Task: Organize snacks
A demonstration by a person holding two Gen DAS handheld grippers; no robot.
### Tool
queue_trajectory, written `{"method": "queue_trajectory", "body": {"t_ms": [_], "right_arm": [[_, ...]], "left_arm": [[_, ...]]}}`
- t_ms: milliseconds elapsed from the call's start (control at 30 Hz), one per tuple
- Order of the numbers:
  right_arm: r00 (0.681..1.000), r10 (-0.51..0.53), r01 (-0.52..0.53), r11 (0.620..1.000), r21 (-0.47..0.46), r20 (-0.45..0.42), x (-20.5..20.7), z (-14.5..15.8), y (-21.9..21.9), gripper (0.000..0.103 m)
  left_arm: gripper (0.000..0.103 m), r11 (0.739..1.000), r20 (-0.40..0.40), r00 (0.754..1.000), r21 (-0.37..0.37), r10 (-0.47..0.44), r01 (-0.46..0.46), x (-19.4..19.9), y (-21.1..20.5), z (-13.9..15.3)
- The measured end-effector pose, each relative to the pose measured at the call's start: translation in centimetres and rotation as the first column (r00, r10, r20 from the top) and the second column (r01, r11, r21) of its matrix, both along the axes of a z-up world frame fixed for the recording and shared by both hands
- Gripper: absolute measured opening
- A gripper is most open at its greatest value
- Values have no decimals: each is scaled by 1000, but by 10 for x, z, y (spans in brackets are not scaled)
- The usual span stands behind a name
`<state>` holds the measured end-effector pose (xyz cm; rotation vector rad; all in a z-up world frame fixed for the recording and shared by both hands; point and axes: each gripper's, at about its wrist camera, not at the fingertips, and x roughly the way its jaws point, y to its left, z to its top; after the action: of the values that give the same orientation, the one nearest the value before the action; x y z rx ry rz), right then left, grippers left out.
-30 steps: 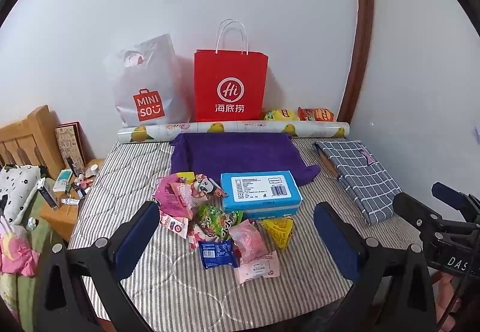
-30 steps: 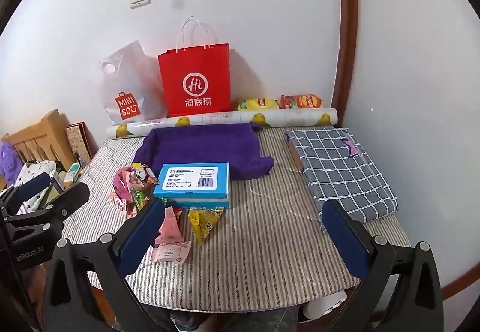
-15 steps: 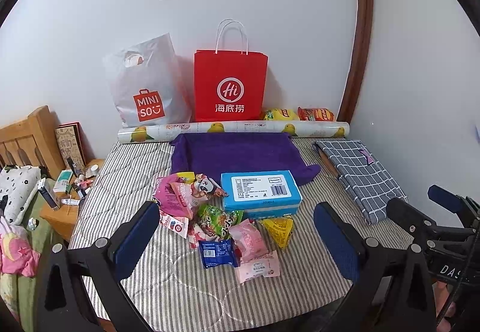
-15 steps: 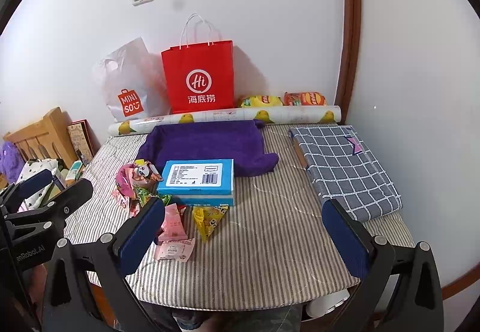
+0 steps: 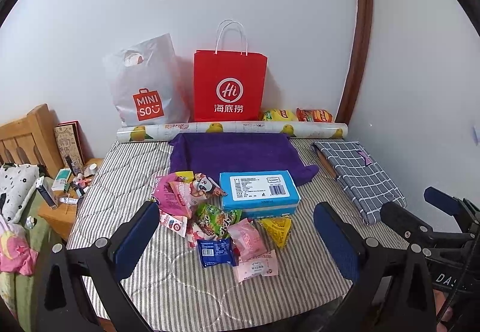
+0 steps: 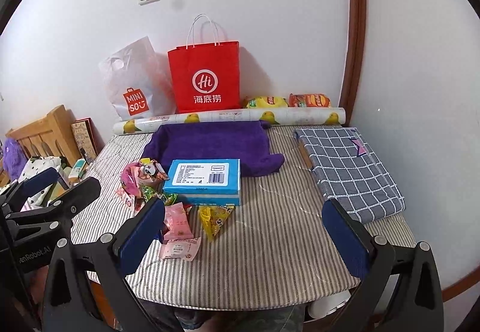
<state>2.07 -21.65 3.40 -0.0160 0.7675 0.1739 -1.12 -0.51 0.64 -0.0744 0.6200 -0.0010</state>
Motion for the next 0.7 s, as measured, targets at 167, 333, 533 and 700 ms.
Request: {"method": "queue_trajectory", "body": {"t_ms": [167,333,533,700], "right_arm": [[1000,5,-5,1000,0,6,-2,1,2,103],[1000,8,-8,1000,7,9,-2,2,2,103],[1000,20,-20,1000,18,11,-5,3,4,103],[1000,20,-20,1000,18,9,-6,2,5,103]], "left_arm": [[103,1000,0,1000,-7,0,0,-1,2,-1],[103,1000,1,1000,-13,0,0,-2,2,-3],[103,1000,2,1000,-20,0,0,-4,3,-5],[103,1000,2,1000,-19,0,0,-4,3,-5]]}}
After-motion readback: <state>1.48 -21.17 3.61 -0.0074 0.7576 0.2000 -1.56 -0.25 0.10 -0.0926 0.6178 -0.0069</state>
